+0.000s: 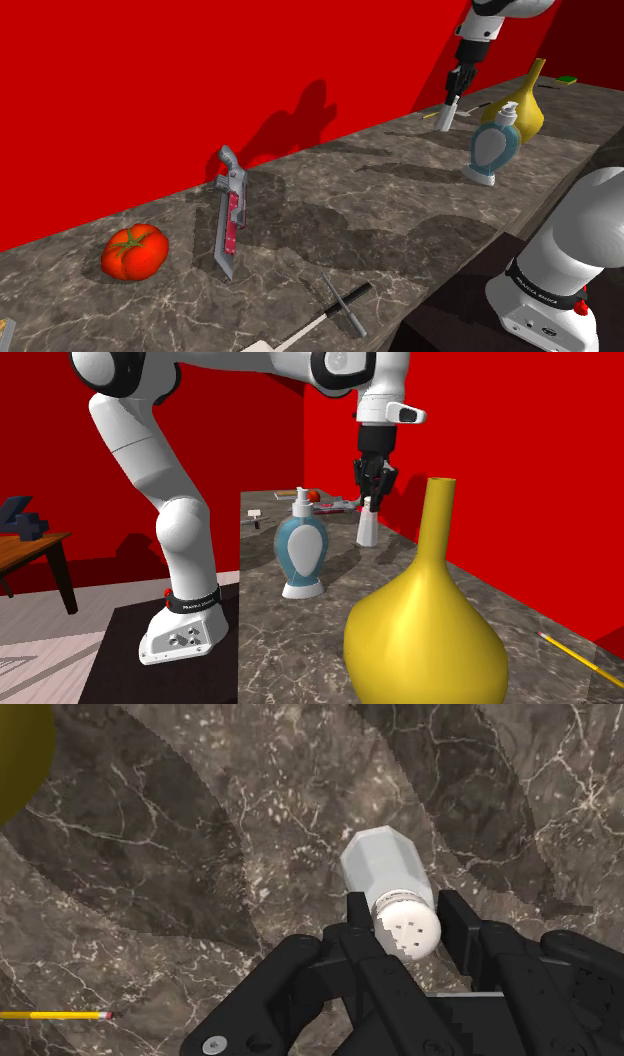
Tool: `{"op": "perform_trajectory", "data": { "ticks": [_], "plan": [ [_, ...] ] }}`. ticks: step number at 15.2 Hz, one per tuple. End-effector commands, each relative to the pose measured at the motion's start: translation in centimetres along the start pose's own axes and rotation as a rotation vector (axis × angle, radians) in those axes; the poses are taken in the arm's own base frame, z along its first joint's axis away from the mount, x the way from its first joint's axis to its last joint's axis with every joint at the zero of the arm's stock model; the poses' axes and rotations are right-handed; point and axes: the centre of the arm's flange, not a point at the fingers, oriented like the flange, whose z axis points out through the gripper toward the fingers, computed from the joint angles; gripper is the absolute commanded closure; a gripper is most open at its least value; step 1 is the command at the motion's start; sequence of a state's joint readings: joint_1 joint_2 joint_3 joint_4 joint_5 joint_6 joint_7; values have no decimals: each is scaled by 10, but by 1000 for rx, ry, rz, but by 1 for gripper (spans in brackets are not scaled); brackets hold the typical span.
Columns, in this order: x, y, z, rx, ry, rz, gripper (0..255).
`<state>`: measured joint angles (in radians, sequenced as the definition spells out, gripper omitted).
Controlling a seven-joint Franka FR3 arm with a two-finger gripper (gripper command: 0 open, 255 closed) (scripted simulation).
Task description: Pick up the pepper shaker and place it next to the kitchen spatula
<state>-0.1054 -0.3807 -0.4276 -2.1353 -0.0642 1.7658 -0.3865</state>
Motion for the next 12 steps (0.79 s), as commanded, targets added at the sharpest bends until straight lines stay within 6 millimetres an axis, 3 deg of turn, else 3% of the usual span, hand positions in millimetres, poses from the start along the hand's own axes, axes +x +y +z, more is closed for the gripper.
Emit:
{"op": "perform_trajectory", "data": {
  "ticks": [1,12],
  "plan": [
    [0,0,-12,0,0,0,255],
    [1,-5,-65,0,0,0,255]
  ]
}}
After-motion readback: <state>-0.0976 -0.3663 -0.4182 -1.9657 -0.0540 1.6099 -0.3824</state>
